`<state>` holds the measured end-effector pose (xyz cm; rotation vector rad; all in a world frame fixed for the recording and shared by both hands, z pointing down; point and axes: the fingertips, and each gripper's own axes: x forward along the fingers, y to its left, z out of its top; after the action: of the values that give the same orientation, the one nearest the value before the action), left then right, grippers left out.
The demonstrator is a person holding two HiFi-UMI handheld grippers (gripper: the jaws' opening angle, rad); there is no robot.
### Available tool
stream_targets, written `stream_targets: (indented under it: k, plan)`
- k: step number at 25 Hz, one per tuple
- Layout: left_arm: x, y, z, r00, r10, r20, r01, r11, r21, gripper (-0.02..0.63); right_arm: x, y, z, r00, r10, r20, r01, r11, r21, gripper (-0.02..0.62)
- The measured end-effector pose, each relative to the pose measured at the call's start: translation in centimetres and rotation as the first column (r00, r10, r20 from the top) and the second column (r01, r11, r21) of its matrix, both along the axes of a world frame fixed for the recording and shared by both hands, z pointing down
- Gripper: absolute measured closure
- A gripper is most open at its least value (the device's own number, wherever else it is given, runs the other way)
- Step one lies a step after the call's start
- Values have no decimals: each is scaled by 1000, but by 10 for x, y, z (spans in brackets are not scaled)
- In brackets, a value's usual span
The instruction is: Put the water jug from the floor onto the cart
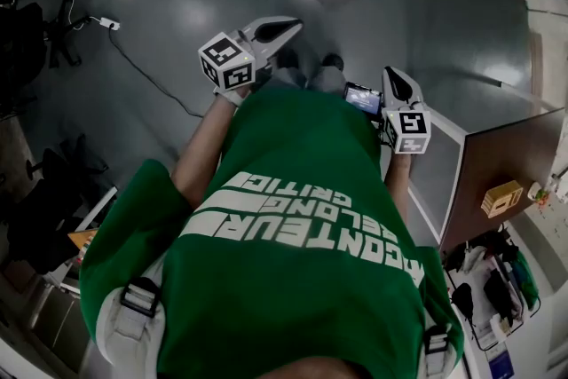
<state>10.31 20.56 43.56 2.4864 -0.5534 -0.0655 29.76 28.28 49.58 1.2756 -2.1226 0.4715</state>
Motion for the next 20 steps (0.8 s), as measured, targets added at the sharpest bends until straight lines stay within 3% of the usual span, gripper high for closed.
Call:
stream_targets:
  k: [9, 20]
  plan:
    - [-5, 12, 9, 1000, -14, -2, 14, 1000, -27, 597, -10, -4, 13, 999, -29, 15, 30, 999, -15, 601]
    - [7, -16, 2, 1000, -14, 12, 14, 1000, -4, 598, -6, -31, 18, 998, -48, 38, 48, 999, -12, 601]
